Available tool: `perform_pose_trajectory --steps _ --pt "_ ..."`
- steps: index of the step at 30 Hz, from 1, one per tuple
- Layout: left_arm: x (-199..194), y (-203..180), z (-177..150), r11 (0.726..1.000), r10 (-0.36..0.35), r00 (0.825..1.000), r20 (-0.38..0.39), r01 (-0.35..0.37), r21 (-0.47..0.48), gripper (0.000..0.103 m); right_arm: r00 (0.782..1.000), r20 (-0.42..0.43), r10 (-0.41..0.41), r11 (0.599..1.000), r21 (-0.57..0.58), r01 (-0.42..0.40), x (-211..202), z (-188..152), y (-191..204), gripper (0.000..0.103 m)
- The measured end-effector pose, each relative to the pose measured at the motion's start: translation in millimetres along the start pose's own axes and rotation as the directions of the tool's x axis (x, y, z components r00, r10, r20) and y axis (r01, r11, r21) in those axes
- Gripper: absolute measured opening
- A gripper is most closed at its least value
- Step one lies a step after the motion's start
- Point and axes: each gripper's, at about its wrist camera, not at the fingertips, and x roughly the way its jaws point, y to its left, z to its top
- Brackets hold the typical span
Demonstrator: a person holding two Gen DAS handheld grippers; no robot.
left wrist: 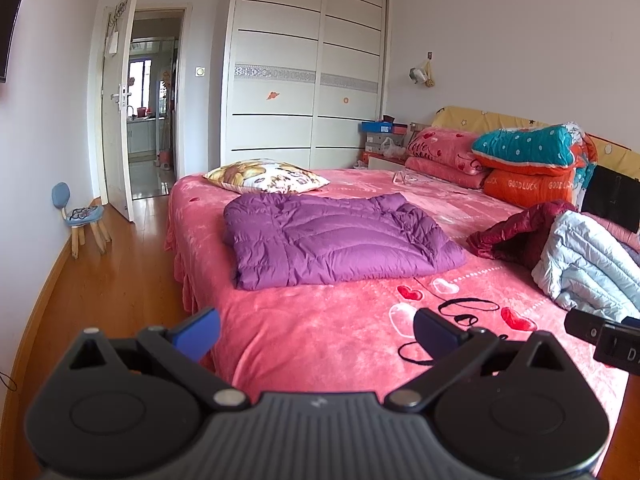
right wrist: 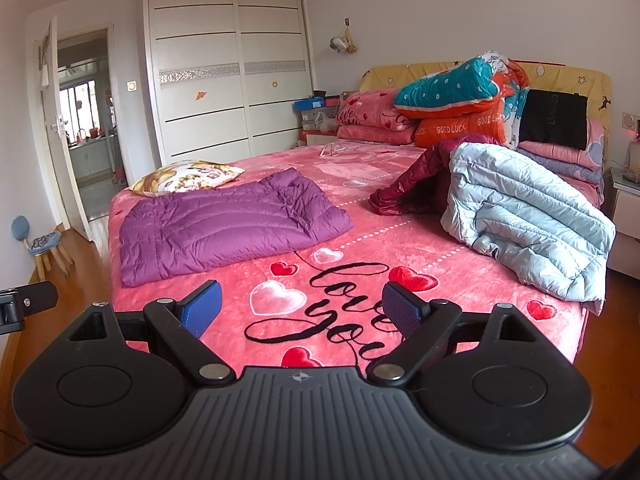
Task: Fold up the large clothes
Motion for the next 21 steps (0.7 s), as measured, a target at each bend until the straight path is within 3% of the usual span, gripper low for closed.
perform_pose_trajectory --steps 21 --pt "20.2 -3.4 -14.1 1.0 0.02 0.999 -0.048 -0.02 -0.002 0.102 0.998 -0.057 0.026 1.0 0.005 -0.026 16.4 -9.1 -7.3 0.103"
